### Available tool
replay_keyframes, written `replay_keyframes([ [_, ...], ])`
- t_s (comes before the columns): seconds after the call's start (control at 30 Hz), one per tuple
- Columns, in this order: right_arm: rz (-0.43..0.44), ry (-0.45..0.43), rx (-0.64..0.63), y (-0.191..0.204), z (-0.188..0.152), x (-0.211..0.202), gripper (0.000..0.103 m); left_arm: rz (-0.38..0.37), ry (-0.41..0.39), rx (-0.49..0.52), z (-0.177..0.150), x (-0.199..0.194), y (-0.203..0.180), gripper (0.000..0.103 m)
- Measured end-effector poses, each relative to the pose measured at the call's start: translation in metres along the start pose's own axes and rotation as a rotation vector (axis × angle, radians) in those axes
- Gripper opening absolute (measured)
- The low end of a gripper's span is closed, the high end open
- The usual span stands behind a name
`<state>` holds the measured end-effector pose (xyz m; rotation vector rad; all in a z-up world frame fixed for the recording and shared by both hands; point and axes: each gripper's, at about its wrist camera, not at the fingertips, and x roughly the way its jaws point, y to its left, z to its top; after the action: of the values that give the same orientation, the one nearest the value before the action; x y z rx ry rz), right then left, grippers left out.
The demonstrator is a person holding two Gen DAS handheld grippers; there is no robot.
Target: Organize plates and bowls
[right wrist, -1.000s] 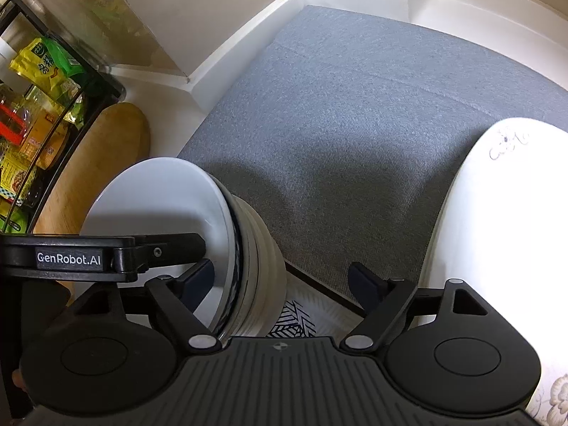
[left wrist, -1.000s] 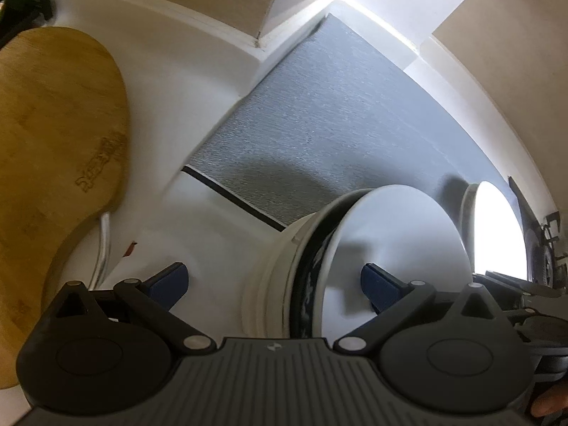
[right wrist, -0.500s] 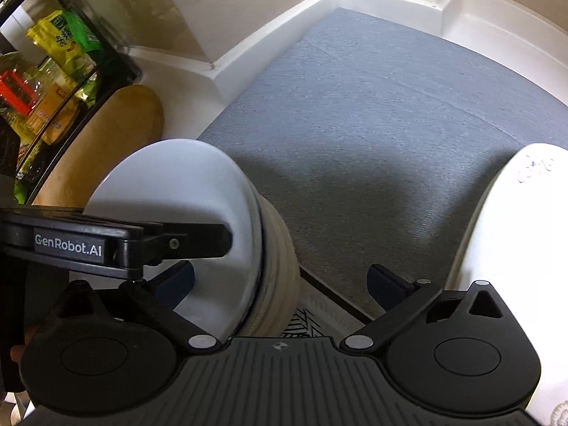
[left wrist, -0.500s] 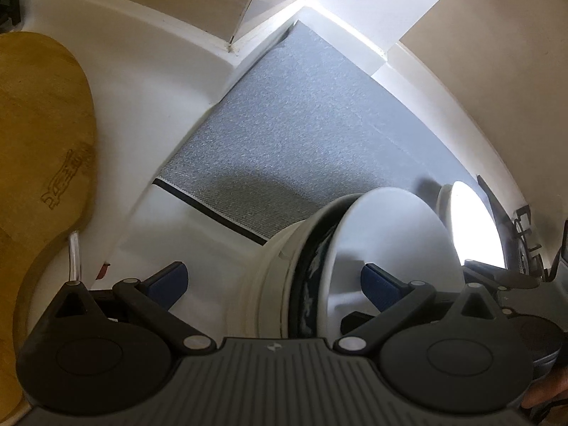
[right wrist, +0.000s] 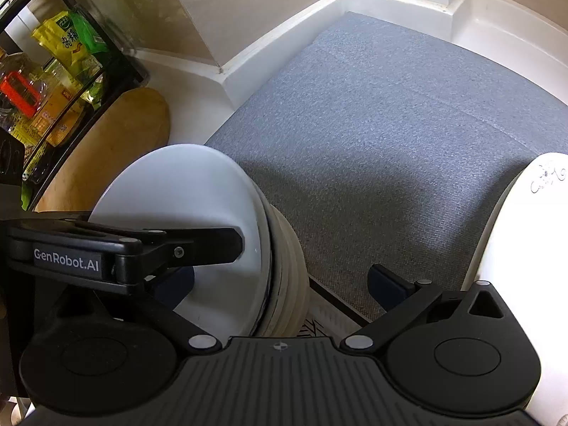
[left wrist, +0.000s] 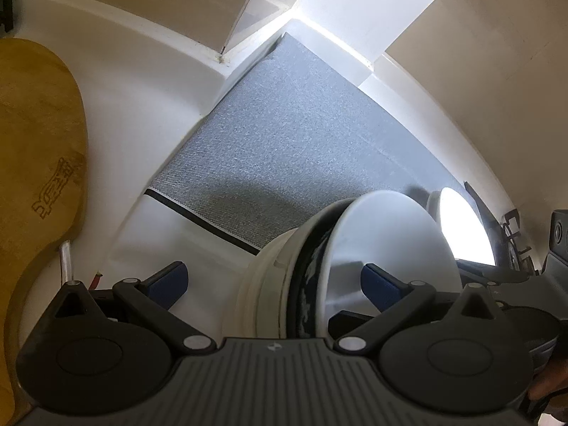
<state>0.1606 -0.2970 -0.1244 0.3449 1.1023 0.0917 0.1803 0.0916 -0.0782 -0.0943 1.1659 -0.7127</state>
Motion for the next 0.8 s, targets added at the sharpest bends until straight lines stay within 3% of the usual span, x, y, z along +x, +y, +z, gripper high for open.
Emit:
replay_keyframes([
  [0.43,-0.003,-0.010,0.002,0.000,-0.002,0.000,0.103,0.006,0.021,0.016,0.013,0.014,-0.009,0.103],
  [0.8,-0.002,0.066,0.028,0.004,0.000,0.000,0.103,0.005,0.021,0.026,0.013,0.017,-0.011,0.103],
])
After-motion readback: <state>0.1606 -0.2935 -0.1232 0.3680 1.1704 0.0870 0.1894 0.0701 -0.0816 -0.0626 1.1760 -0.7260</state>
